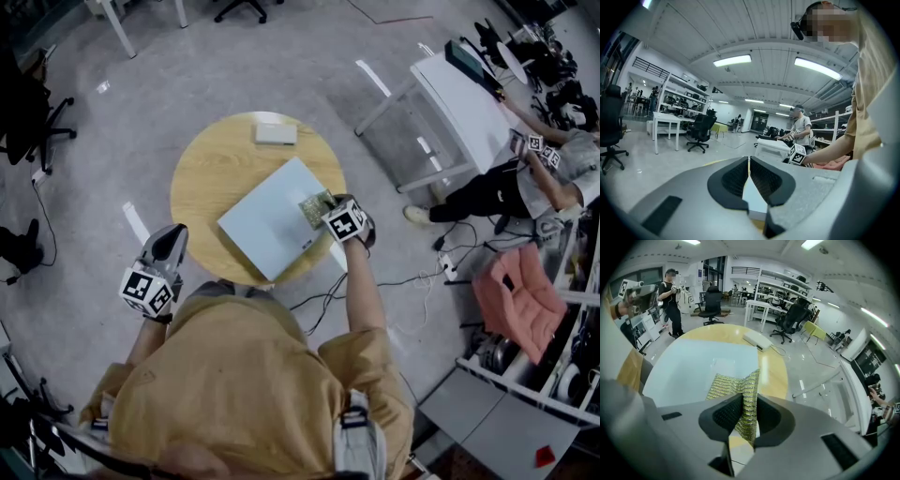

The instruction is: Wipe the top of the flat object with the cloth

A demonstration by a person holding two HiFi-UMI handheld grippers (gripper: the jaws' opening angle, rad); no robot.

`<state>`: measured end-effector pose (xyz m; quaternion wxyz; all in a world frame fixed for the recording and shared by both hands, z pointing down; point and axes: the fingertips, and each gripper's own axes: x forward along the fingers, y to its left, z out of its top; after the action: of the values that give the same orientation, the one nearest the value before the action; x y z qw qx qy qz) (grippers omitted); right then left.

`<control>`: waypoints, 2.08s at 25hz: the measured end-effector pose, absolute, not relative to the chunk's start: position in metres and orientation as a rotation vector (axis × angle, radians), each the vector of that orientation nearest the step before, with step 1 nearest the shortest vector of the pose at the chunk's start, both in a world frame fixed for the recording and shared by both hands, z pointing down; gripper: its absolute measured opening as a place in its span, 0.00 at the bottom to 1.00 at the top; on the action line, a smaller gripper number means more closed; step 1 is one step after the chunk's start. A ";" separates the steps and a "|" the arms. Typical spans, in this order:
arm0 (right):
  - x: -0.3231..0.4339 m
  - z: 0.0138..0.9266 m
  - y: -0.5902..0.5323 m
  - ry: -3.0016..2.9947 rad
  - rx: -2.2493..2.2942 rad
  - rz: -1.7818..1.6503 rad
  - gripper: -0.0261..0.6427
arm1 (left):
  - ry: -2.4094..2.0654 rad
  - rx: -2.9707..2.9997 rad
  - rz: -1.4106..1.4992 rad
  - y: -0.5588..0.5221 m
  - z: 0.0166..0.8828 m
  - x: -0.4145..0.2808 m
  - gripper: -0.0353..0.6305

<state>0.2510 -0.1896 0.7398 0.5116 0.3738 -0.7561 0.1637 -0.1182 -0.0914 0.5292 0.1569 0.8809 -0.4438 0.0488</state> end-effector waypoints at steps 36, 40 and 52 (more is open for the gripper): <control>0.288 0.530 -0.166 -2.355 1.786 0.566 0.13 | -1.005 2.661 0.083 -0.144 0.524 -0.054 0.08; 0.275 0.491 -0.145 -2.444 1.850 0.526 0.13 | -0.942 2.688 0.095 -0.150 0.522 -0.044 0.08; 0.246 0.426 -0.069 -2.462 2.150 0.474 0.13 | -0.636 2.725 0.170 -0.146 0.529 -0.020 0.08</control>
<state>0.2459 -0.0691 0.4255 -0.0804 0.6489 -0.7429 0.1432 -0.0202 -0.1463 0.5287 0.1682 0.9582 -0.2237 0.0596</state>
